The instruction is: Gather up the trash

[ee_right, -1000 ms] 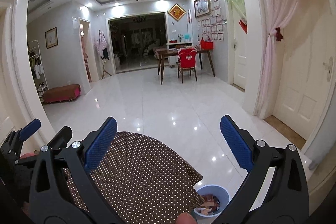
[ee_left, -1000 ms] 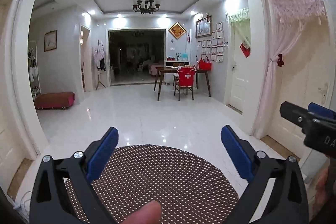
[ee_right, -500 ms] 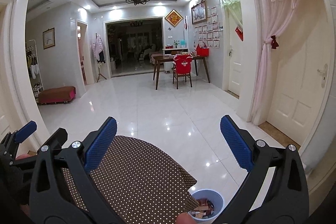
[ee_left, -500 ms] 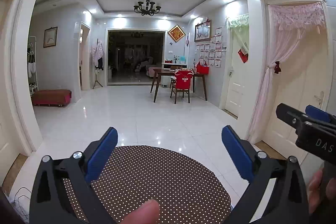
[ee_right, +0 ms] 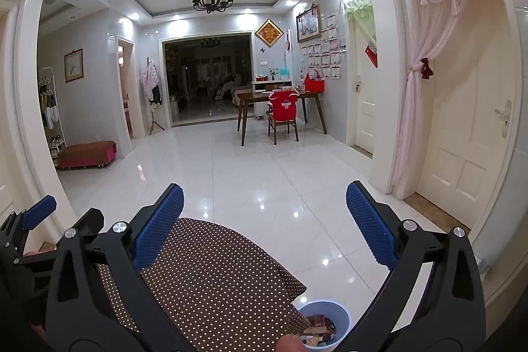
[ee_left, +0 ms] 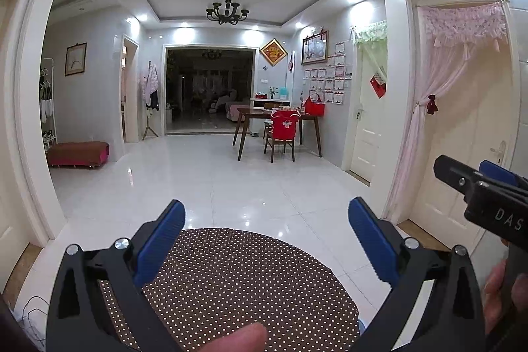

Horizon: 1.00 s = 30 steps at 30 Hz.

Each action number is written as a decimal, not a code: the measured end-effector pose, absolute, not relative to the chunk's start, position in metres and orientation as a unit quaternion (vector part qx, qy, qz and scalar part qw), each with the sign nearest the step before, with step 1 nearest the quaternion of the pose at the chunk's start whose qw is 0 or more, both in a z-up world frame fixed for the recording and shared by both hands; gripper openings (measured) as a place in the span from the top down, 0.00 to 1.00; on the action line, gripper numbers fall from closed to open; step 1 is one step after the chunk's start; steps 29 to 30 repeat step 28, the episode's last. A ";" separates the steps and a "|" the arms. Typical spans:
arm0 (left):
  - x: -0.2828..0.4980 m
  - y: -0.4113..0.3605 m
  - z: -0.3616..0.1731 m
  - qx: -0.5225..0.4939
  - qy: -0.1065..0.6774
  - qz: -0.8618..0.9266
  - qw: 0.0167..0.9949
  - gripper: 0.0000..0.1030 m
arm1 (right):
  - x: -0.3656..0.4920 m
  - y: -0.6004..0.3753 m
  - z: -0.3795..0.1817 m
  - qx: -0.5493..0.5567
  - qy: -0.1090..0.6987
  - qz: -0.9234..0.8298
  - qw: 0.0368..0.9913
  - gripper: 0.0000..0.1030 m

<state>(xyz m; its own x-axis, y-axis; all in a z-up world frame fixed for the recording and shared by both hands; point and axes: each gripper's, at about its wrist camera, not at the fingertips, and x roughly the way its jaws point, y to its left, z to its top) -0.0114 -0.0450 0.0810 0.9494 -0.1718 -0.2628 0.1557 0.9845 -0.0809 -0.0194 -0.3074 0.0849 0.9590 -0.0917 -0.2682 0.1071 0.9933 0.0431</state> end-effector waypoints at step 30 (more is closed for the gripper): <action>-0.010 -0.039 0.078 -0.024 0.138 -0.092 0.986 0.05 | -0.022 -0.312 0.085 0.032 0.137 -0.052 0.989 0.06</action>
